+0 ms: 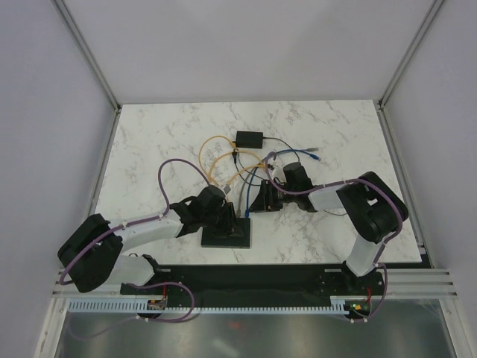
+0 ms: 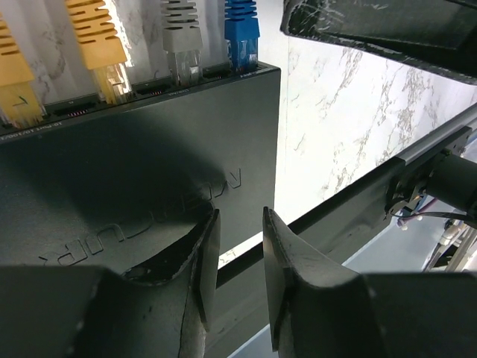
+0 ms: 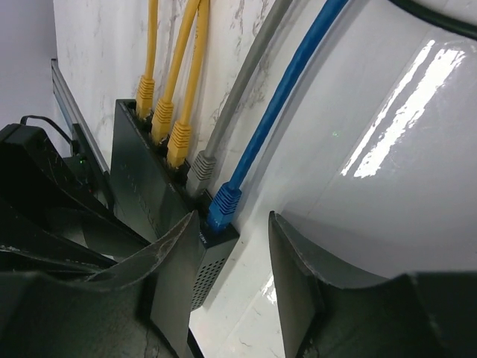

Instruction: Pull the plug from the switch port

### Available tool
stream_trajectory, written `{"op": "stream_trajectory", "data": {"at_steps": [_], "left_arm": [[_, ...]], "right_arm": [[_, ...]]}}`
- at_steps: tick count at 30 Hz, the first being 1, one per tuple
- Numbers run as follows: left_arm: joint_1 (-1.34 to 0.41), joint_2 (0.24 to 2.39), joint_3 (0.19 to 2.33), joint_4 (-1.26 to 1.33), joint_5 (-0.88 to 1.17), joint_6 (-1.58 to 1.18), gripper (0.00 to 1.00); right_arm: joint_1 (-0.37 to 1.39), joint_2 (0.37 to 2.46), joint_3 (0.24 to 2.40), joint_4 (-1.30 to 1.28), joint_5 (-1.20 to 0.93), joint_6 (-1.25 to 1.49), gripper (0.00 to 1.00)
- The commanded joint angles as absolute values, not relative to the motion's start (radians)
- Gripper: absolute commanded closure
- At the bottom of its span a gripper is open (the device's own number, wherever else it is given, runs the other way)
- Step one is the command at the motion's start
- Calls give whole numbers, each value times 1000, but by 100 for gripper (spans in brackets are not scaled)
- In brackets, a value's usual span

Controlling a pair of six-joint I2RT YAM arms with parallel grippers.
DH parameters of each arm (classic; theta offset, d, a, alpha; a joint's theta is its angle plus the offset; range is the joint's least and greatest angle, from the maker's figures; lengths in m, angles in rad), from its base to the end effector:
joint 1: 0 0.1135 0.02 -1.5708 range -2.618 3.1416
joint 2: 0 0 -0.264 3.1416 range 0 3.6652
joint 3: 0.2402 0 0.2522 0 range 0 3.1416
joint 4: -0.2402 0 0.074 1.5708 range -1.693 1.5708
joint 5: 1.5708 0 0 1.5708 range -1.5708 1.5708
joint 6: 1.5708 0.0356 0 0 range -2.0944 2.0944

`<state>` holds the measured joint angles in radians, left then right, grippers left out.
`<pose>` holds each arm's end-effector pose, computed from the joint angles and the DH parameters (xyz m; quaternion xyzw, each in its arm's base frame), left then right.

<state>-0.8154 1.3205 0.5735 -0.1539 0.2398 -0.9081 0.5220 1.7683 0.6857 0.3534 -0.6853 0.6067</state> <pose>0.1601 -0.1824 0.1617 -0.0042 0.9385 -0.3213 0.1268 0.2622 0.1768 0.1165 -0.1007 0.8647 0.4649 0.1611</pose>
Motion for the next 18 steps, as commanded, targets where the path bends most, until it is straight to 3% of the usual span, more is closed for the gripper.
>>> {"op": "stream_trajectory", "data": {"at_steps": [1, 18], "left_arm": [[-816, 1328, 561, -126, 245, -925, 63], [-815, 1327, 551, -120, 249, -923, 64]], "right_arm": [[535, 1802, 680, 436, -733, 614, 51], [560, 1841, 637, 537, -692, 695, 59]]}}
